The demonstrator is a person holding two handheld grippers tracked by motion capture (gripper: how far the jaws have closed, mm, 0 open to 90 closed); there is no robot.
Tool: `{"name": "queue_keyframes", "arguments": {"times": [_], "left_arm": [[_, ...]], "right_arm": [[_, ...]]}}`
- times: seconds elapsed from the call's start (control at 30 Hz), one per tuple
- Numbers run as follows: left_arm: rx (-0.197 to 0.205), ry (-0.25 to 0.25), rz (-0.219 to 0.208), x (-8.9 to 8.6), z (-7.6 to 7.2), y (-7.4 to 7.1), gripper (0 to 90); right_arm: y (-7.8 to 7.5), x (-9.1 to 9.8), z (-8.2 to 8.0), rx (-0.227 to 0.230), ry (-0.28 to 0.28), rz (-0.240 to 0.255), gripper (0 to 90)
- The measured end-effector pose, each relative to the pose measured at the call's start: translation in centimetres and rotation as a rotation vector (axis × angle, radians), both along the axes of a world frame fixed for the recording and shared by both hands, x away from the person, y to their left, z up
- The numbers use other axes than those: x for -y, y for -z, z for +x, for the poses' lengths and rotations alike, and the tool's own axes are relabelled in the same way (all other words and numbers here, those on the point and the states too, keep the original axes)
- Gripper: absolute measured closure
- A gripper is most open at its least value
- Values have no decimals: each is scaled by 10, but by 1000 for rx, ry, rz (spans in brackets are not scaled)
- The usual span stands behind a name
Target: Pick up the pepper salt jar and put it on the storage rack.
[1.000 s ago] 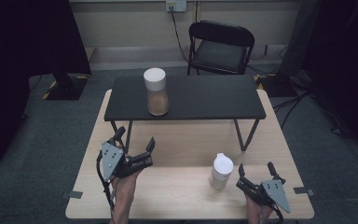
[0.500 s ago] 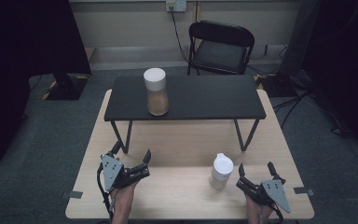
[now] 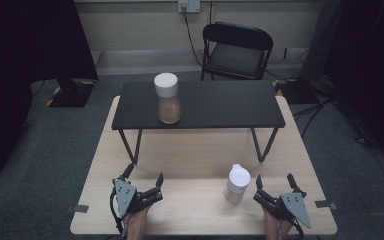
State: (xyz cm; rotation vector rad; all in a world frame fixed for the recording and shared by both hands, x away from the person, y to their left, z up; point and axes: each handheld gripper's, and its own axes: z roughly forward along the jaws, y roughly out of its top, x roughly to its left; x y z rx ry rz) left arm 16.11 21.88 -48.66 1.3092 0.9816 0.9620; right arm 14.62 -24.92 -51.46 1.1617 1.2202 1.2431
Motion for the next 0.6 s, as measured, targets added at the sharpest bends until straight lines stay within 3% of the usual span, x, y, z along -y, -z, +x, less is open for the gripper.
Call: {"name": "queue_keyframes", "arguments": {"times": [0.07, 0.37, 0.6], "left_arm": [[-15, -3, 10, 1, -1, 6, 3], [14, -42, 40, 3, -9, 29, 11], [23, -53, 31, 5, -9, 31, 12]], "right_arm": [[0, 0, 0, 0, 0, 0, 12], [0, 0, 0, 0, 0, 0, 12], [0, 0, 0, 0, 0, 0, 12]]}}
